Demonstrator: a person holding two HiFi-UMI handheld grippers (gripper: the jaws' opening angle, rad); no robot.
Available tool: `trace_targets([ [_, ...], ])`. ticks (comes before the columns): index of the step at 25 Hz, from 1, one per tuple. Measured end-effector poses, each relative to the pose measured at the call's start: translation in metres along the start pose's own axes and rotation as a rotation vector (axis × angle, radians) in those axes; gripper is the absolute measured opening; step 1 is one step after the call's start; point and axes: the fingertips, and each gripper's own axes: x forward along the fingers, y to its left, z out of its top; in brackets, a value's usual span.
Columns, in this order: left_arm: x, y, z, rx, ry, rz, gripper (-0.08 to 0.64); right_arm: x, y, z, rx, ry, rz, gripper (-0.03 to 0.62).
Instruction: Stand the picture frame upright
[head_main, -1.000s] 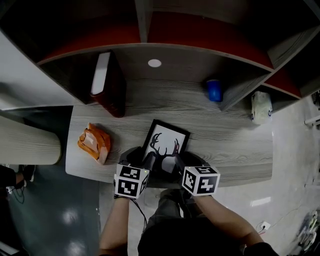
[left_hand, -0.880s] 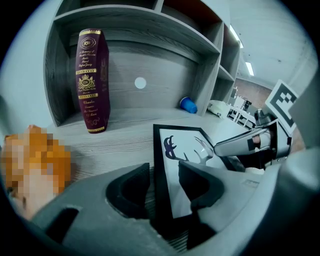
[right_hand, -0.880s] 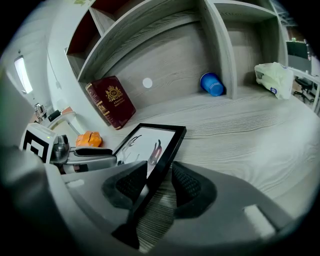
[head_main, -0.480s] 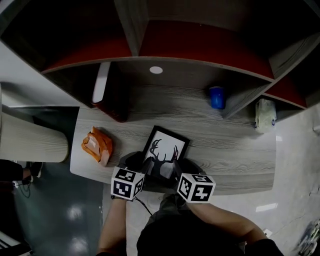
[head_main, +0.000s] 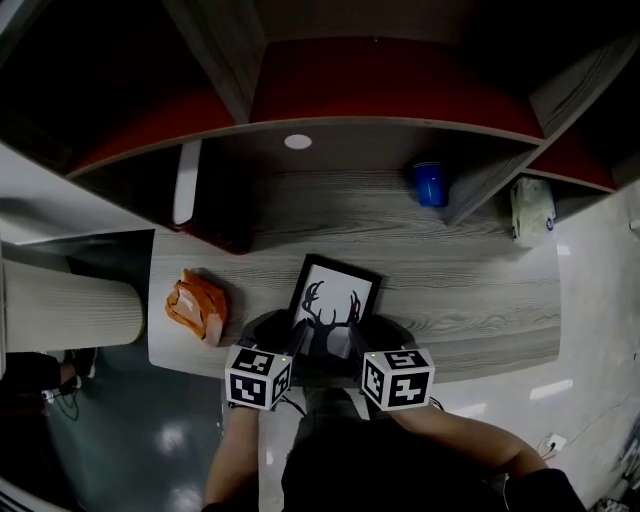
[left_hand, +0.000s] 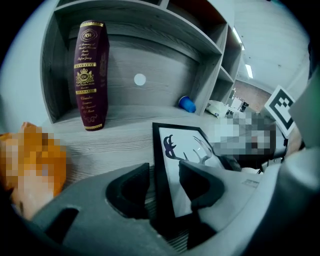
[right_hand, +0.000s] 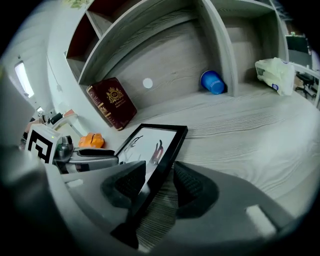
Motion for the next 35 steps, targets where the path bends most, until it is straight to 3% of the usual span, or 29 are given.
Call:
trace_targets([
  [5,0.000,0.001,-0.001,0.044,0.049,-0.070,0.187,0.003,0.004,0.000,0.019,-0.020,-0.050,0.200],
  [10,0.000,0.001,0.000,0.097,0.038,-0.109,0.183,0.005,0.004,0.002,0.041,-0.051,-0.119,0.213],
  [14,0.000,0.001,0.000,0.091,0.061,-0.136,0.184,0.007,0.007,0.002,0.056,-0.072,-0.145,0.232],
  [19,0.004,0.000,0.005,0.080,0.045,-0.106,0.183,0.007,0.006,0.002,0.056,-0.093,-0.183,0.232],
  [26,0.010,-0.008,0.005,0.059,0.093,-0.113,0.170,0.008,0.007,0.002,0.054,-0.119,-0.240,0.239],
  [35,0.010,-0.009,0.007,0.039,0.104,-0.087,0.153,0.007,0.006,0.005,0.154,-0.147,-0.237,0.244],
])
